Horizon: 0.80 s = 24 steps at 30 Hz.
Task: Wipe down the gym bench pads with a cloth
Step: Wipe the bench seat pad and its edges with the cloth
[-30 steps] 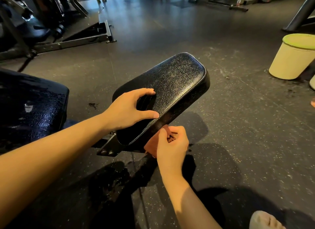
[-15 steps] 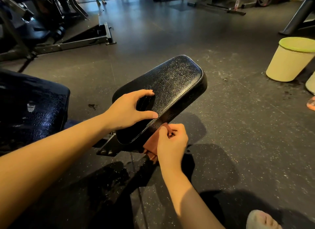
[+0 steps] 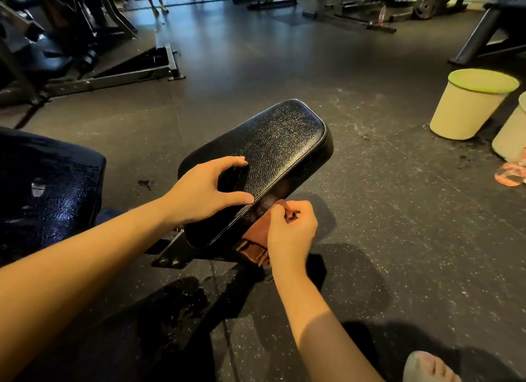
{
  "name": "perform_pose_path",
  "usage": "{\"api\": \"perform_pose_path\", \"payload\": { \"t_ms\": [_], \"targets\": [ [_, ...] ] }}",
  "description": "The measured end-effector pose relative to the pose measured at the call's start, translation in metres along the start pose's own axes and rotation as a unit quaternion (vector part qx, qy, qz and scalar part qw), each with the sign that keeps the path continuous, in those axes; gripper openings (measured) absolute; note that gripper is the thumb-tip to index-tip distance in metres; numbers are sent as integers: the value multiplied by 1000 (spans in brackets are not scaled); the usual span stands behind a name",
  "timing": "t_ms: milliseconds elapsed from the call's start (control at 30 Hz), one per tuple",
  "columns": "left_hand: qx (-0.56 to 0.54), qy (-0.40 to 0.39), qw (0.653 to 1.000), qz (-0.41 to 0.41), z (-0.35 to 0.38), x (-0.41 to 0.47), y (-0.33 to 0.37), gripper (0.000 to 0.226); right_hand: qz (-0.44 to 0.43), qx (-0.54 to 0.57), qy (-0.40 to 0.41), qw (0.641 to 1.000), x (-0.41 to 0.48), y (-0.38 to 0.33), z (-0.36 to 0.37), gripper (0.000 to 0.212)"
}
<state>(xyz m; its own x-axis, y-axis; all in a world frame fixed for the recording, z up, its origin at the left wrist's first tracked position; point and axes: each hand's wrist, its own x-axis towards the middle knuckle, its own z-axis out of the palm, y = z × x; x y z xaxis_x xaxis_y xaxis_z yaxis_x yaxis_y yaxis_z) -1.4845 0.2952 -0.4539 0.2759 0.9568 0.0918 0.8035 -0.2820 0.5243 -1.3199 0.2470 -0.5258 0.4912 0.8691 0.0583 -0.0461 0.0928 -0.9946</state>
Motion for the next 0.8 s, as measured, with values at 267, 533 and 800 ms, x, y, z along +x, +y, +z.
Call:
{"api": "perform_pose_path", "payload": {
  "t_ms": [267, 533, 800],
  "targets": [
    [-2, 1, 1000, 4, 0, 1, -4, 93, -4, -2, 12, 1000, 7, -2, -1, 6],
    [-14, 5, 1000, 6, 2, 2, -7, 93, -24, 0, 12, 1000, 7, -4, -2, 7],
    [-4, 3, 1000, 14, 2, 1, -5, 92, -93, 9, 49, 994, 26, -24, -3, 4]
  ]
}}
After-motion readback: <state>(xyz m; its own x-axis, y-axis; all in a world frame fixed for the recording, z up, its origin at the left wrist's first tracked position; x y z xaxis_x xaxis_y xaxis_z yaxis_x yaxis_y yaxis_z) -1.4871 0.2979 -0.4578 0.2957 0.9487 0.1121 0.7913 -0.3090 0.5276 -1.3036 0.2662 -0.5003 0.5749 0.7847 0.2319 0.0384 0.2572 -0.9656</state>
